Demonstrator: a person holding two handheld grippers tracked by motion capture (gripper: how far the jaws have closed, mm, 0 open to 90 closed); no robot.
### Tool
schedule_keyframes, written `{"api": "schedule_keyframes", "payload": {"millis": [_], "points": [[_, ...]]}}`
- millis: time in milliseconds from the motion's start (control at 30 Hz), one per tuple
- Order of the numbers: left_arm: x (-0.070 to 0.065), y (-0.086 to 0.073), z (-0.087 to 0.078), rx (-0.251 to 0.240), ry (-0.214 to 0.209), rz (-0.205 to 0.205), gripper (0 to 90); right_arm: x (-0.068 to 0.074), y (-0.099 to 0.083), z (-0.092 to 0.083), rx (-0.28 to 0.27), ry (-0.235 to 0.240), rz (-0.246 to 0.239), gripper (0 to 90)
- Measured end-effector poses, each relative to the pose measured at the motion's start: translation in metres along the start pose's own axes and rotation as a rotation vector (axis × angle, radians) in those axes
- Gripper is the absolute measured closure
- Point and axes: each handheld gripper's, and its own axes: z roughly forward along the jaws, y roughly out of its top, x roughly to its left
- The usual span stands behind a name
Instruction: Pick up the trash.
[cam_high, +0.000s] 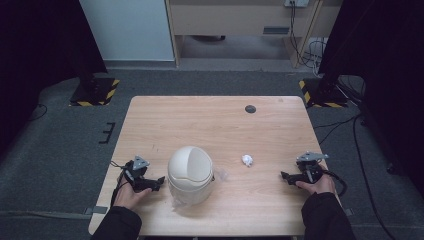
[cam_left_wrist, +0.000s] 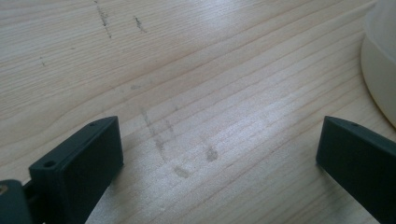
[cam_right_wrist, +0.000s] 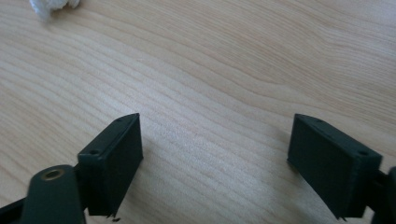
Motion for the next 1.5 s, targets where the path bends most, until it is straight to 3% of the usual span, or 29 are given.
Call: {"api": "schedule_keyframes", "payload": {"millis": [100,200,400,700,1167,1500], "points": [[0.001,0.000,0.000,0.000,0.005,0.000,0.5,-0.001,0.002,-0.003,-0.017,-0.002,0.008,19.6],[0.003,-0.001,-0.001,-0.001,0.013,-0.010,0.6,0.000,0.009,-0.012,-0.101,-0.013,0.021,19.6],[0.002,-0.001,-0.001,0.001,0.010,-0.006,0.0,0.004,0.018,-0.020,-0.177,0.003,0.019,18.5],[0.002,-0.001,-0.001,0.002,0.010,-0.005,0.0,0.010,0.029,-0.036,-0.239,0.019,0.015,18.3],[0.001,-0.001,-0.001,0.003,0.016,-0.004,0.0,0.022,0.058,-0.069,-0.378,0.046,0.011,17.3],[0.001,-0.001,-0.001,0.003,0.020,-0.008,0.0,0.043,0.080,-0.089,-0.451,0.090,-0.039,17.3]]}}
